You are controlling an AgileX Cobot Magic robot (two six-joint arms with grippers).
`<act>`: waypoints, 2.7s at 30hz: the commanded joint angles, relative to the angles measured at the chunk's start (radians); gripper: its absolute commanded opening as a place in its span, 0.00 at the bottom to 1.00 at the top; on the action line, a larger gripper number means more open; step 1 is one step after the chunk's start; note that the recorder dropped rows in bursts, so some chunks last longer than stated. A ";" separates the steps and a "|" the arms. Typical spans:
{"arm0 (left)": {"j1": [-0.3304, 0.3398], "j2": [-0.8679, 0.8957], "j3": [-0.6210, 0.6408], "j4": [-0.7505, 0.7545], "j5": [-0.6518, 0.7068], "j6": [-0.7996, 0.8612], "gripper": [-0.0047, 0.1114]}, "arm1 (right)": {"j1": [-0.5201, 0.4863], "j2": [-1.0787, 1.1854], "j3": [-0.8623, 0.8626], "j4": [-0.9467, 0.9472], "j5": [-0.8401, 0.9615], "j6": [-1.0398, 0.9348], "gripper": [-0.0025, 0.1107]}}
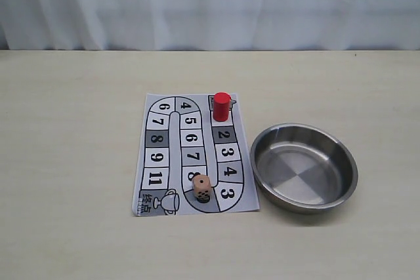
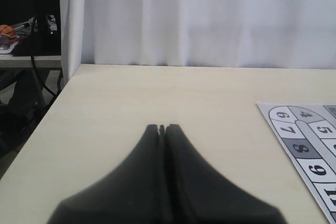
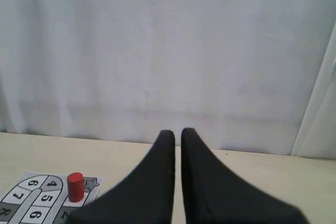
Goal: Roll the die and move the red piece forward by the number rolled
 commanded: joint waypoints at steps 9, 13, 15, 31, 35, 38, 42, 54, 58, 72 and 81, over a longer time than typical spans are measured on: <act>-0.009 0.000 0.002 -0.004 -0.013 -0.003 0.04 | -0.001 -0.004 0.391 -0.011 -0.620 -0.006 0.06; -0.009 0.000 0.002 -0.004 -0.013 -0.003 0.04 | -0.001 -0.004 0.508 -0.011 -0.731 -0.006 0.06; -0.009 0.000 0.002 -0.004 -0.013 -0.003 0.04 | -0.001 -0.004 0.557 -0.011 -0.749 -0.006 0.06; -0.009 0.000 0.002 -0.004 -0.013 -0.003 0.04 | -0.112 -0.004 0.595 0.058 -0.631 -0.003 0.06; -0.009 0.000 0.002 -0.004 -0.013 -0.003 0.04 | -0.120 -0.004 0.595 0.060 -0.573 -0.005 0.06; -0.009 0.000 0.002 -0.004 -0.013 -0.003 0.04 | -0.120 -0.004 0.595 0.060 -0.554 -0.005 0.06; -0.009 0.000 0.002 -0.004 -0.013 -0.003 0.04 | -0.120 -0.004 0.595 0.041 -0.552 -0.005 0.06; -0.009 0.000 0.002 -0.004 -0.013 -0.003 0.04 | -0.120 -0.004 0.595 0.041 -0.552 -0.005 0.06; -0.009 0.000 0.002 -0.004 -0.013 -0.003 0.04 | -0.120 -0.004 0.595 0.041 -0.552 -0.005 0.06; -0.009 0.000 0.002 -0.004 -0.013 -0.003 0.04 | -0.120 -0.004 0.595 0.041 -0.552 -0.005 0.06; -0.009 0.000 0.002 -0.004 -0.013 -0.003 0.04 | -0.120 -0.004 0.595 0.041 -0.552 -0.005 0.06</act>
